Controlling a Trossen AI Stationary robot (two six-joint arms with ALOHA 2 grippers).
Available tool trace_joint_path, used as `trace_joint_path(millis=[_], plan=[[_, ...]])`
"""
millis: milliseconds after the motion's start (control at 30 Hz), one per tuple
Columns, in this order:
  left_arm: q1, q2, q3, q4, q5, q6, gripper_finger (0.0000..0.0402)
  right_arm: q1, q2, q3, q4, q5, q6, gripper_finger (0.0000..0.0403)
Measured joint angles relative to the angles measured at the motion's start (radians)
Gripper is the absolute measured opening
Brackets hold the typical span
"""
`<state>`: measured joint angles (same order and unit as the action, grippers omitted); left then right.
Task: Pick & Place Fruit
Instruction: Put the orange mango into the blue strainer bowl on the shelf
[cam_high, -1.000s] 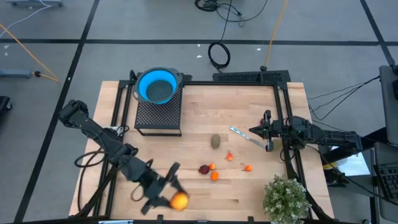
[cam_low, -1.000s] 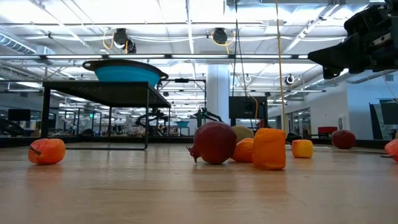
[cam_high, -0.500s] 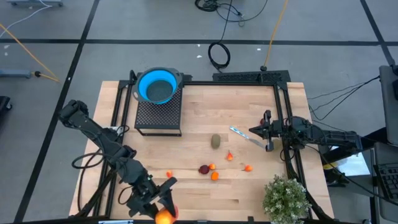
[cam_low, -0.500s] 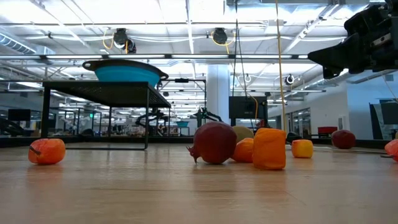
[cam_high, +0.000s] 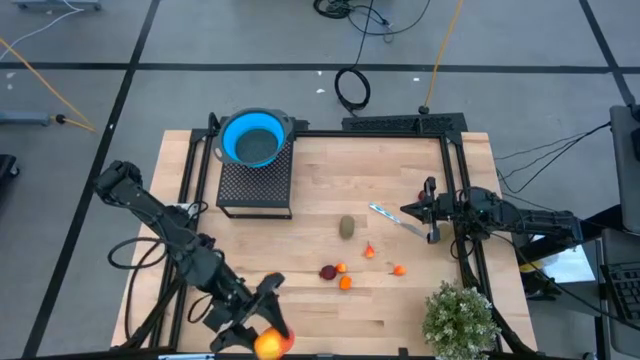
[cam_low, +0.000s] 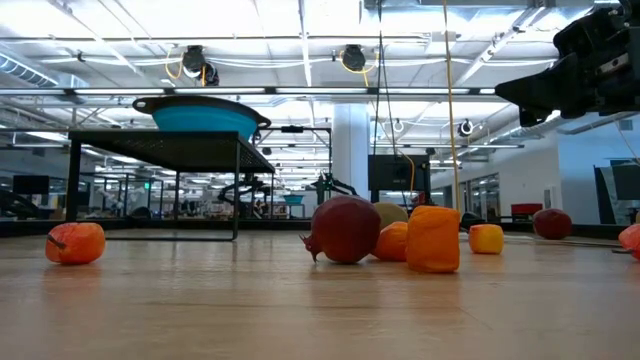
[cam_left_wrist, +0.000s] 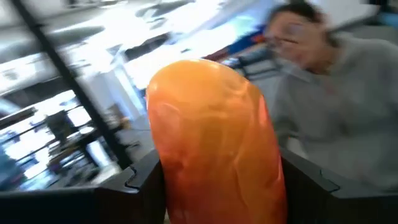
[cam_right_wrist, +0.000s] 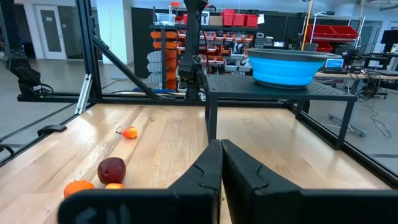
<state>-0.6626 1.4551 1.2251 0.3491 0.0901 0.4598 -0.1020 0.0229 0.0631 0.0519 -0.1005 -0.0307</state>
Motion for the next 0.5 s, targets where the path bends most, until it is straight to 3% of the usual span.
trace_joint_path(millis=[500], plan=[[0.065, 0.0, 0.0, 0.386, -0.426, -0.323, 0.0238, 0.0, 0.0, 0.0, 0.002, 0.0, 0.003, 0.0]])
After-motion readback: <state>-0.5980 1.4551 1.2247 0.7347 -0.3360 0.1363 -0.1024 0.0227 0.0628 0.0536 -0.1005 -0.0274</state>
